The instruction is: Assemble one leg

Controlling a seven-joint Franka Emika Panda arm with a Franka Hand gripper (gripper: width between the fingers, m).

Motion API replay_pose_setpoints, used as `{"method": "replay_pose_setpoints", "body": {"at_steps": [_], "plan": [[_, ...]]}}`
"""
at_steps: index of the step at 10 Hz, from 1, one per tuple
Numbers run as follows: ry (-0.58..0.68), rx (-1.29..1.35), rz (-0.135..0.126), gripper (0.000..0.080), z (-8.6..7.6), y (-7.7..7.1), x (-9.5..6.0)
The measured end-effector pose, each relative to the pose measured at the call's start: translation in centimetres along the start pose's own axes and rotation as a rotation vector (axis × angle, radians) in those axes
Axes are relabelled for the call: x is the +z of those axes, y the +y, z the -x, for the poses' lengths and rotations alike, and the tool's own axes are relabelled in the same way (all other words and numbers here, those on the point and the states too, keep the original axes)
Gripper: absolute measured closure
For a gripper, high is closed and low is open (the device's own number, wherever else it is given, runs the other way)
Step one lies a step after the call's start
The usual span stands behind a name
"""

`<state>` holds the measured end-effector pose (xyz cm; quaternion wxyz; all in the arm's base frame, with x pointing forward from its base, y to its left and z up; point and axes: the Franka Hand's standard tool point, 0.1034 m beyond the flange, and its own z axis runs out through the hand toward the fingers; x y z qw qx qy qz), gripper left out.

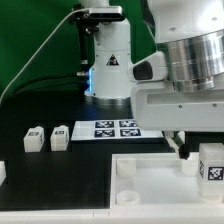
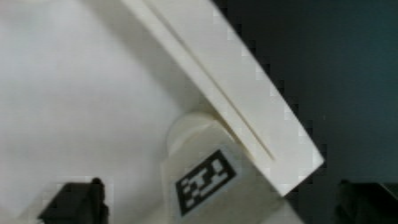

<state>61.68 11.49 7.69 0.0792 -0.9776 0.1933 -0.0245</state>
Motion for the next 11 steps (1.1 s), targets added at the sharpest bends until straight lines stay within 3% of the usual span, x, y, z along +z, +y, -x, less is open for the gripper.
{"method": "replay_pose_setpoints", "body": {"at_steps": [1, 3, 4, 5, 6, 7, 8, 10, 11], "plan": [[0.008, -0.206, 0.024, 0.0151, -0.58, -0.3, 0.02], [0.012, -0.316, 0.024, 0.0151, -0.75, -0.44, -0.07], [0.012, -0.259, 0.022, 0.0273, -0.73, -0.48, -0.06], [0.012, -0.245, 0.022, 0.0273, -0.73, -0.48, -0.05], [0.011, -0.155, 0.018, 0.0411, -0.69, -0.54, -0.04], [0.01, -0.048, 0.017, 0.0499, -0.68, -0.36, 0.02], [0.006, 0.062, 0.017, 0.0499, -0.74, -0.35, 0.01], [-0.007, 0.49, 0.032, 0.0499, -1.19, -0.26, 0.12], [-0.011, 0.709, 0.027, 0.0499, -0.93, -0.42, 0.26]]}}
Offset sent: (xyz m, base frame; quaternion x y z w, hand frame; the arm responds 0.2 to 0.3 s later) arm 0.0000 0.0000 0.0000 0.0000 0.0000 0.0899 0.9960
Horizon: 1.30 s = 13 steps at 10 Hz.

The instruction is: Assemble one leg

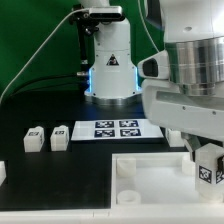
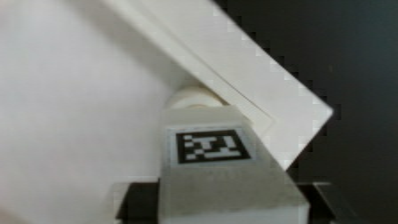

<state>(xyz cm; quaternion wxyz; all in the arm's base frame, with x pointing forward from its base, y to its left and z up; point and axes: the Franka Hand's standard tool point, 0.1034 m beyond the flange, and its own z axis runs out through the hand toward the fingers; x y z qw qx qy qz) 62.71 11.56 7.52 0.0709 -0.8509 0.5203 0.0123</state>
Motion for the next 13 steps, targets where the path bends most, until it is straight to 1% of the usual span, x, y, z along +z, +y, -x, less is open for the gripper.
{"method": "replay_pose_setpoints", "body": {"at_steps": [1, 2, 3, 4, 5, 6, 7, 8, 9, 10, 11, 12, 13], "plan": [[-0.018, 0.247, -0.011, 0.0499, 0.7, -0.13, 0.23], [-0.033, 0.364, -0.031, 0.0499, 0.83, -0.28, 0.28], [-0.039, 0.411, -0.041, 0.0499, 0.73, -0.27, 0.29], [-0.041, 0.453, -0.04, 0.0499, 0.86, -0.31, 0.3], [-0.041, 0.442, -0.04, 0.0499, 0.87, -0.31, 0.3], [-0.041, 0.429, -0.04, 0.0458, 0.88, -0.3, 0.33], [-0.039, 0.358, -0.041, 0.0269, 0.82, -0.28, 0.33], [-0.034, 0.203, -0.039, 0.0269, 0.4, -0.11, 0.24], [-0.035, 0.06, -0.038, 0.0172, 0.07, -0.21, -0.17], [-0.015, -0.095, -0.029, 0.0172, 0.48, -0.43, -0.54], [-0.012, -0.221, -0.029, 0.0153, 0.58, -0.44, -0.42], [-0.01, -0.328, -0.028, 0.015, 0.33, -0.32, -0.37], [0.005, -0.466, -0.017, 0.015, 0.32, -0.29, -0.37]]}}
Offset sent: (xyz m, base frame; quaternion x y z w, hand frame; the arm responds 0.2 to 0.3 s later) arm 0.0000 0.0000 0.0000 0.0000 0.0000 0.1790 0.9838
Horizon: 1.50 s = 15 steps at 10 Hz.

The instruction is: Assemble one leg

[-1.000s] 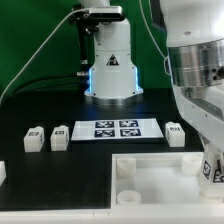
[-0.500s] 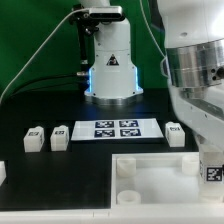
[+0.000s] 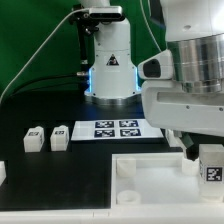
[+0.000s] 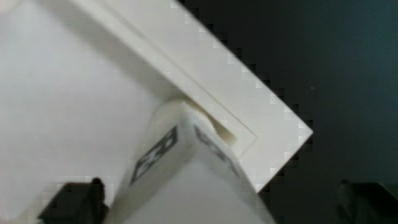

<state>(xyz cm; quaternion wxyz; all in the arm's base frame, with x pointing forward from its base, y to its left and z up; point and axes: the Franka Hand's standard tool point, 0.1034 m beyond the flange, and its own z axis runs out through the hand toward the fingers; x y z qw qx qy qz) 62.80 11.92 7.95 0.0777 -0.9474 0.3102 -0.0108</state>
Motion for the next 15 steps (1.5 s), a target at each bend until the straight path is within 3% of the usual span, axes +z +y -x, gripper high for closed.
{"method": "replay_pose_setpoints", "body": {"at_steps": [2, 4, 5, 6, 7, 8, 10, 12, 14, 15], "plan": [[0.039, -0.477, 0.065, 0.015, -0.2, 0.1, 0.0], [0.04, -0.596, 0.065, 0.015, -0.5, 0.2, -0.1], [0.041, -0.568, 0.064, 0.0291, -0.5, 0.2, -0.1], [0.04, -0.574, 0.065, 0.0291, -0.5, 0.2, -0.1], [0.04, -0.498, 0.058, 0.0426, -0.4, 0.1, -0.1], [0.044, -0.357, 0.055, 0.0506, -0.6, 0.3, -0.1], [0.046, -0.139, 0.048, 0.0506, -0.7, 0.5, 0.0], [0.046, 0.425, 0.036, 0.0506, -0.8, 1.0, 0.1], [0.0, 0.82, -0.005, 0.0506, -0.9, 1.6, 0.1], [-0.014, 0.923, 0.009, 0.0506, -0.5, 1.3, 0.1]]}}
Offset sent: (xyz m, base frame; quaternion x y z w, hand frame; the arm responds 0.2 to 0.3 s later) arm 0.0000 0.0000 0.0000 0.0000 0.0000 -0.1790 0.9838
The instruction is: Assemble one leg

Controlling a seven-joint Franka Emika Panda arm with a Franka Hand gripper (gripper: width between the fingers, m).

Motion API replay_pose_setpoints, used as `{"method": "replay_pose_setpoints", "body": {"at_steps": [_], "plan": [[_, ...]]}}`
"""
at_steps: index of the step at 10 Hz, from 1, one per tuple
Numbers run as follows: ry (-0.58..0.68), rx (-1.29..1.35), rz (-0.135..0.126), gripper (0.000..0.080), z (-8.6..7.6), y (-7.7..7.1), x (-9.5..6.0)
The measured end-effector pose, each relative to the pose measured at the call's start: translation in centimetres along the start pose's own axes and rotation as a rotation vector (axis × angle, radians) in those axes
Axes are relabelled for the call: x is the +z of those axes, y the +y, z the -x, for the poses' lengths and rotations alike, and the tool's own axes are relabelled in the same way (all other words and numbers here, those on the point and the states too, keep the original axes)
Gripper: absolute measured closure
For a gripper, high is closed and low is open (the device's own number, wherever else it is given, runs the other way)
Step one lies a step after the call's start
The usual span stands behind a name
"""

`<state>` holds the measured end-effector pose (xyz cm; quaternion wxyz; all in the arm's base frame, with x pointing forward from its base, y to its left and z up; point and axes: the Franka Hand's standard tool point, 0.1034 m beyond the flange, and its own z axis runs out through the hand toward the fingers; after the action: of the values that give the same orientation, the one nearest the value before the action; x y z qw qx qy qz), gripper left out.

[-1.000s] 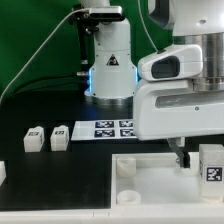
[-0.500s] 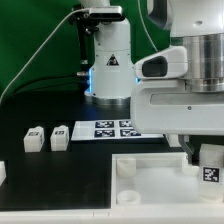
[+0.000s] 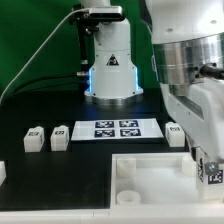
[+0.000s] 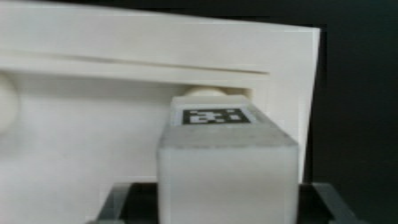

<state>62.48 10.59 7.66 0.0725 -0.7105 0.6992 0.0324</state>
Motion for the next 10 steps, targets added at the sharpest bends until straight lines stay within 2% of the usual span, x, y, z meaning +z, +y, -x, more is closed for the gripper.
{"method": "replay_pose_setpoints", "body": {"at_steps": [1, 3, 4, 5, 6, 7, 8, 10], "plan": [[-0.002, 0.085, 0.006, 0.0506, 0.19, -0.01, -0.03], [-0.001, 0.071, 0.006, 0.0504, 0.14, 0.03, 0.02], [-0.002, 0.009, 0.005, 0.031, 0.18, 0.04, 0.03], [0.001, -0.128, 0.002, 0.031, 0.45, 0.07, 0.11], [-0.002, -0.269, 0.004, 0.0184, 0.84, 0.24, 0.25], [-0.001, -0.463, 0.003, 0.0184, 0.82, 0.62, 0.6], [0.0, -0.512, 0.004, 0.0155, 0.72, 0.61, 0.6], [0.001, -0.684, 0.004, 0.0151, 0.63, 0.6, 0.6]]}}
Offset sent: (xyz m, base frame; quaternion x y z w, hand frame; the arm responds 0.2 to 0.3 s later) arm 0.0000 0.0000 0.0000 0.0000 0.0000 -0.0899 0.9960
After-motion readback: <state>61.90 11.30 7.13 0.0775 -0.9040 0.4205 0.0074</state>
